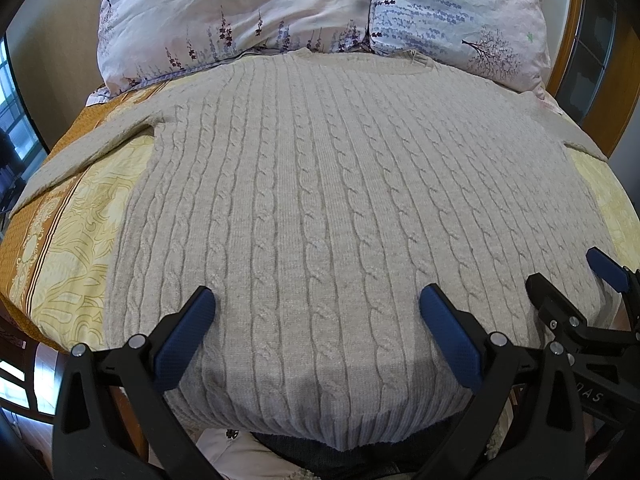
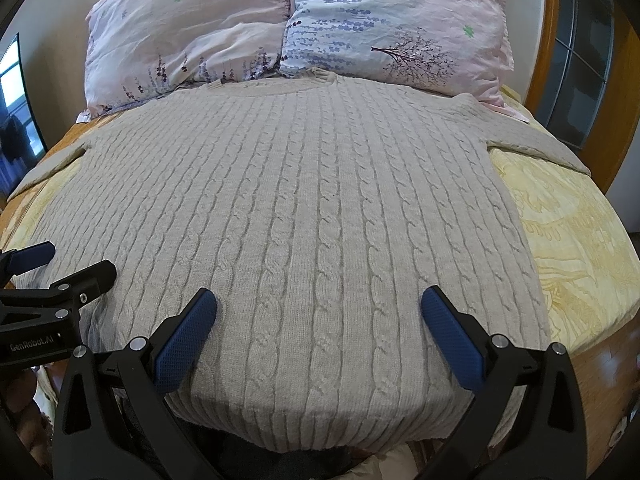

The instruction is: Fold small clothes

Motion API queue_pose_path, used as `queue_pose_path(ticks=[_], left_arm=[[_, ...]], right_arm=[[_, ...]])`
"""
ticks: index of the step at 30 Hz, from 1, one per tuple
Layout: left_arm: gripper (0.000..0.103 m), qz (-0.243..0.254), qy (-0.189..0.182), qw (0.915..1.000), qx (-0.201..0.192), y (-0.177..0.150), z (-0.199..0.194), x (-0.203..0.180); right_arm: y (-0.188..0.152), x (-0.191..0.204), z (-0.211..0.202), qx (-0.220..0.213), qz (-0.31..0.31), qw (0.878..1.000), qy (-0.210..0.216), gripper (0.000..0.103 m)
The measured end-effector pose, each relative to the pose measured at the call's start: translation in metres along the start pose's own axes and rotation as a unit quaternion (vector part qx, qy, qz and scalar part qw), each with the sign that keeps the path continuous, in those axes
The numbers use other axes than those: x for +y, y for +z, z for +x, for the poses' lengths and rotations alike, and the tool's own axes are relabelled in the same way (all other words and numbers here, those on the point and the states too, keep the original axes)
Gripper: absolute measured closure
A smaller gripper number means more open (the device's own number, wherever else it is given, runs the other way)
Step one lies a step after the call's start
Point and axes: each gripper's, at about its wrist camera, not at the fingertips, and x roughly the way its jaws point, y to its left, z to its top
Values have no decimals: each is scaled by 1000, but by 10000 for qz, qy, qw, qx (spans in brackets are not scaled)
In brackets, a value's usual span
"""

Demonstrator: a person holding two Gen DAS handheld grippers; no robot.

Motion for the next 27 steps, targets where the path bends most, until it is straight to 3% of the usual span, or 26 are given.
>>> queue_pose_path(ticks=[6,12,15,19,22,27], left_arm=[[2,60,-7,10000,-36,-1,-1,-3],[2,275,-79,9994,-194,6,0,-3],[2,481,-57,9982,-351,17,1,-4],[2,752,-171,9963,-384,36,6,-5],[2,781,-493,9948,-431,51,9,-1],[2,516,-1062,9911,-623,80,11,12]], right_arm=[[2,-2,2,-32,-184,9996,190,1],[12,-21,6,-206,-284,9967,738,1],[36,-55,2,-372,347,9946,900,1],[75,-124,8,-529,1520,9811,1076,3],[96,-178,26,-445,2355,9647,1090,25],[110,-250,67,-137,3524,9323,803,42]])
